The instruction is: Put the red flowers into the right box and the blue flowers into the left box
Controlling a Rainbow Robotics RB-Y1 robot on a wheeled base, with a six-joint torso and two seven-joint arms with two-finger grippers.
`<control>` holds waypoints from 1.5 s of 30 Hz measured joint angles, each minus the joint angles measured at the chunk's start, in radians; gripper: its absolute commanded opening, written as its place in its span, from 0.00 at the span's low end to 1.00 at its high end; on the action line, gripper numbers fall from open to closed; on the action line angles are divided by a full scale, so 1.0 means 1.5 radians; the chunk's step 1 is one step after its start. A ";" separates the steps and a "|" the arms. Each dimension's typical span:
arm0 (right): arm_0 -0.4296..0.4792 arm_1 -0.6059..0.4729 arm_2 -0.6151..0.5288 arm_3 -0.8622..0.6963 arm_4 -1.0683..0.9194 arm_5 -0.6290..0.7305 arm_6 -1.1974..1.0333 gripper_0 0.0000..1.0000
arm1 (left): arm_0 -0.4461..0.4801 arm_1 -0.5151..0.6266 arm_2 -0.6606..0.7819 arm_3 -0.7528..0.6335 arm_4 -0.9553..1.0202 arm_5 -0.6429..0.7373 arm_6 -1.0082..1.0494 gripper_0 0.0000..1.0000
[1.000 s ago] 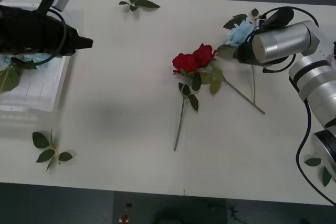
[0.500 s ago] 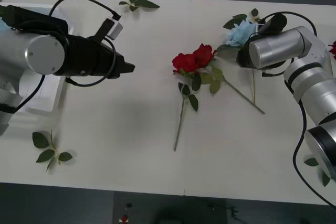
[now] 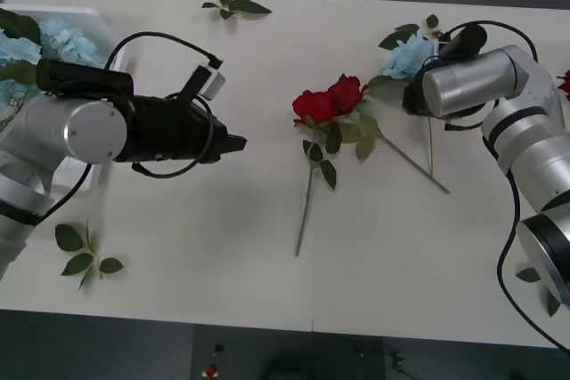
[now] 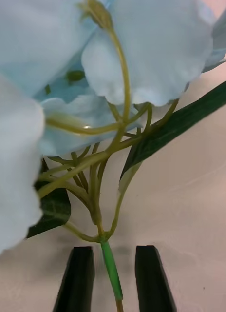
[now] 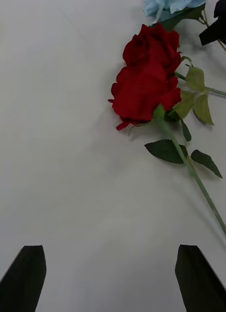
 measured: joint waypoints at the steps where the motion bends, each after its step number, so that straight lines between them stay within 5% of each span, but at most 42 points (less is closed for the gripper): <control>1: 0.000 0.000 0.000 0.005 0.000 -0.002 0.000 0.00 | 0.003 0.000 0.000 0.000 0.006 -0.006 -0.009 0.77; 16: -0.001 -0.001 0.000 0.015 -0.048 -0.022 0.000 0.00 | 0.008 0.018 0.000 0.000 0.066 -0.030 -0.077 0.77; 26: 0.009 -0.079 -0.026 -0.223 -0.265 0.081 0.001 0.00 | 0.008 0.018 -0.002 0.000 0.065 -0.039 -0.077 0.78; 31: 0.064 -0.120 -0.086 -0.362 -0.363 0.083 0.030 0.00 | 0.008 0.010 -0.027 0.001 0.016 -0.039 -0.077 0.77; 45: 0.254 -0.163 -0.199 -0.624 -0.724 0.083 0.421 0.00 | 0.008 -0.040 -0.039 0.050 0.020 -0.087 -0.077 0.77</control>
